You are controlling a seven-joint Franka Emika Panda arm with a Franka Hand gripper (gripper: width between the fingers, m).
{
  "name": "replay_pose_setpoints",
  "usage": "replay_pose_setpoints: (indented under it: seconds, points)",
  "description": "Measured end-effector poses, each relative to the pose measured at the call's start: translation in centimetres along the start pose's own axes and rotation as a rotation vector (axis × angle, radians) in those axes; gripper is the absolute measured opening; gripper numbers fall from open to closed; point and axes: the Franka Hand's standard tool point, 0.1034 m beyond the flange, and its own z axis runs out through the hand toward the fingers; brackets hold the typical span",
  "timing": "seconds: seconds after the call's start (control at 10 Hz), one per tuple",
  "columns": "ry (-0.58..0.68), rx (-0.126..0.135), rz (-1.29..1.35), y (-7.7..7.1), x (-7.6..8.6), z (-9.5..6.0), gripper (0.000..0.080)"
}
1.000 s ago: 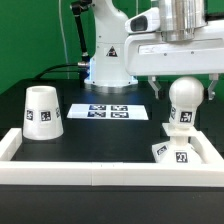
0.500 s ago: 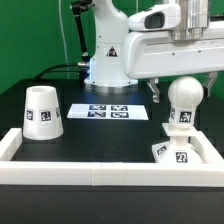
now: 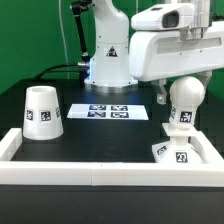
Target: Assemble lamp
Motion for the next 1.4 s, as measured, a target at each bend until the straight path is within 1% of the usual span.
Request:
replay_pose_setpoints:
  seconds: [0.1,0.2,0.3,0.6,0.7,0.8,0.9,1.2,1.3,1.4]
  points:
    - [-0.002,-0.009,-0.063,-0.06,0.12,-0.05,0.0699]
    - [-0.009,-0.018,-0.198,-0.12,0.17,-0.04,0.0699]
    - [-0.012,-0.018,-0.334,-0.24,0.21,-0.01,0.0699]
    - [-0.022,-0.018,-0.573,-0.59,0.28,0.17,0.0699]
    - [-0.025,-0.022,-0.607,-0.78,0.45,0.19,0.0699]
    - [-0.037,-0.033,-0.7,-0.81,0.71,0.15,0.0699]
    - [-0.043,-0.038,-0.789,-0.82,0.84,0.17,0.0699]
    - [-0.046,-0.041,-0.764,-0.76,0.78,0.2,0.0699]
    - [-0.046,-0.041,-0.763,-0.72,0.76,0.2,0.0572]
    - [-0.046,-0.041,-0.762,-0.7,0.75,0.2,0.0576]
